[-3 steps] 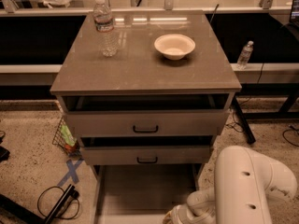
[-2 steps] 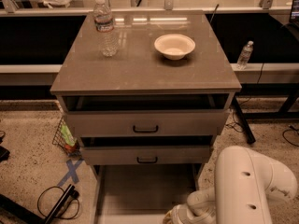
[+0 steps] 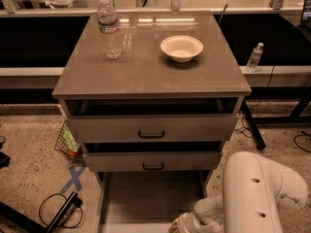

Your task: Open bottom drawer

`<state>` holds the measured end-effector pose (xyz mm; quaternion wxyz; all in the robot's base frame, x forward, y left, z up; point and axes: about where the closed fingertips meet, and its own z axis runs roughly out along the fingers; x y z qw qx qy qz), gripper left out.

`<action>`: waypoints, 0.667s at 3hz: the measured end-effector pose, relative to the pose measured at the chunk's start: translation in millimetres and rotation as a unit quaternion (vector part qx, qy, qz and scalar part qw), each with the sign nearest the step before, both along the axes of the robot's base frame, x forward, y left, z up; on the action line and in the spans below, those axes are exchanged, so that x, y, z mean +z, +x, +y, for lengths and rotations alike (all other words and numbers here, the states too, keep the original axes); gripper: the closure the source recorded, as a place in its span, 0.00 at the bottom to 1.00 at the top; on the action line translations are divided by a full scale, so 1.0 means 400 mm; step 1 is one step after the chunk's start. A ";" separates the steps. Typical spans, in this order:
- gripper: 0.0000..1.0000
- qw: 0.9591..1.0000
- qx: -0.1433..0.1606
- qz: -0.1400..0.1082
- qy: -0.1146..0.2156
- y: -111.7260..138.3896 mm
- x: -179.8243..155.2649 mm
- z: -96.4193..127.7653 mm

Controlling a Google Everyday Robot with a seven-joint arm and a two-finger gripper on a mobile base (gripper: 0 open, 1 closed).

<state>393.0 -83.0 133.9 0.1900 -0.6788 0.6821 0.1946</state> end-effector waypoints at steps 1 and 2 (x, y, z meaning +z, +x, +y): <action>0.12 1.000 0.001 0.001 0.001 -0.003 -0.002 0.003; 0.00 1.000 0.001 0.002 0.001 -0.004 -0.003 0.008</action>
Offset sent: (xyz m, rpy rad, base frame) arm -0.0010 0.0011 -0.0006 0.0012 0.0019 0.0011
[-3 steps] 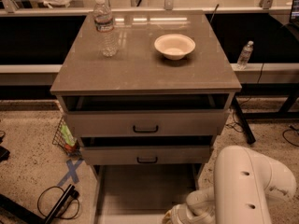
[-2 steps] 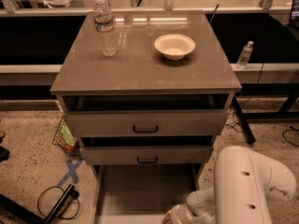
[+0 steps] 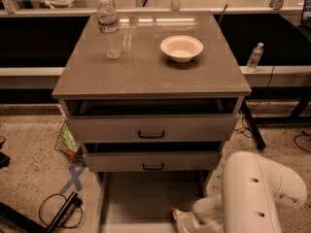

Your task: Open bottom drawer

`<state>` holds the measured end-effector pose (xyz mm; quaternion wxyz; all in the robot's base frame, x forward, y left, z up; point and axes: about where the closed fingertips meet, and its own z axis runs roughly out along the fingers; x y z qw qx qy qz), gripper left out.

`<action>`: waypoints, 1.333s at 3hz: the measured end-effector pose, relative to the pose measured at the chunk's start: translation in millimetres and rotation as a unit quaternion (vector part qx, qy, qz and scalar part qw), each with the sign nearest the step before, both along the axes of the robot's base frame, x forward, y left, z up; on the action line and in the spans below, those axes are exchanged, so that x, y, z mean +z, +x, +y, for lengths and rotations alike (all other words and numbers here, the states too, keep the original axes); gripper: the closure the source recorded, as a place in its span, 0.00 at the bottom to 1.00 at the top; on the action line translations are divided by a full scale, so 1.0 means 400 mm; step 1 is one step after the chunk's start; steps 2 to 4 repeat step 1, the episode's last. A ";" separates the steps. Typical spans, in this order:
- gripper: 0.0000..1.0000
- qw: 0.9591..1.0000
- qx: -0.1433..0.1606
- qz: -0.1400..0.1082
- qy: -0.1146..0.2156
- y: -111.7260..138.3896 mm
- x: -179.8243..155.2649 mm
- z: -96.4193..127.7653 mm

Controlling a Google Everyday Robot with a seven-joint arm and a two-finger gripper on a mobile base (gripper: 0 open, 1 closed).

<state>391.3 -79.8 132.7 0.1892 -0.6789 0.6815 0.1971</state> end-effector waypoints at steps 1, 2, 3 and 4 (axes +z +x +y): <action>0.00 1.000 0.000 0.000 0.000 0.000 0.000 0.000; 0.00 1.000 0.000 0.000 0.000 0.000 0.000 0.000; 0.00 1.000 0.000 0.000 0.000 0.000 0.000 0.000; 0.00 1.000 0.000 0.000 0.000 0.000 0.000 0.000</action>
Offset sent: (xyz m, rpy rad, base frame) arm 0.0000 0.0000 0.0000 0.0000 0.0000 0.0000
